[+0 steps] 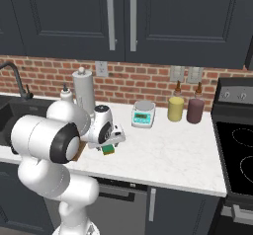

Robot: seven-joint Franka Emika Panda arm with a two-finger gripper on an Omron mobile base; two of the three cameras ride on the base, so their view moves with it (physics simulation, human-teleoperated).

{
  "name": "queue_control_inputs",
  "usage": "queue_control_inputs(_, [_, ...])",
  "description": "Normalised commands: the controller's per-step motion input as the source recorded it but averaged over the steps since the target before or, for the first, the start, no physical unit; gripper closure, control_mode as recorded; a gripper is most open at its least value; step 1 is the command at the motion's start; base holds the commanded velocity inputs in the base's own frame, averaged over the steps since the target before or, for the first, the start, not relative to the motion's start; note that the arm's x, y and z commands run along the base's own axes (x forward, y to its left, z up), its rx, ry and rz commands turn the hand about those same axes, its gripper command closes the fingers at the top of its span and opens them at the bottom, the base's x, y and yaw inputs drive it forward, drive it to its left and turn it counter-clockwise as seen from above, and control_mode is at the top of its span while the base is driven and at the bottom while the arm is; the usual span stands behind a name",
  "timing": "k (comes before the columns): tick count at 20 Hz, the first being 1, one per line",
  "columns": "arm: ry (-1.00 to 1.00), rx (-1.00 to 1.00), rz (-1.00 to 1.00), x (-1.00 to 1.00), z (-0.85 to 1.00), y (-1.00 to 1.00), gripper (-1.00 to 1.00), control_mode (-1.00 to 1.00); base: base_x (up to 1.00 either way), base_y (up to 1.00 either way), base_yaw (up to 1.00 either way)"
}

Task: Pick up the sponge from the counter and clean the cutting board by briefly scrubbing or pressing down on the cutting board. Once finished, release the sponge.

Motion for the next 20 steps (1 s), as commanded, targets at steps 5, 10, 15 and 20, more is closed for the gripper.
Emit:
queue_control_inputs(5, [0.0,0.0,0.0,0.0,-0.02,0.0,1.0,-1.0,0.0,0.0,0.0])
queue_control_inputs(10, [-0.02,0.0,0.0,0.0,0.0,0.0,1.0,-1.0,0.0,0.0,0.0])
queue_control_inputs(15, [-0.1,0.0,0.0,-0.2,0.25,0.07,1.0,-1.0,0.0,0.0,0.0])
queue_control_inputs(20, [-0.04,0.0,-0.01,-0.03,0.57,0.29,1.0,-1.0,0.0,0.0,0.0])
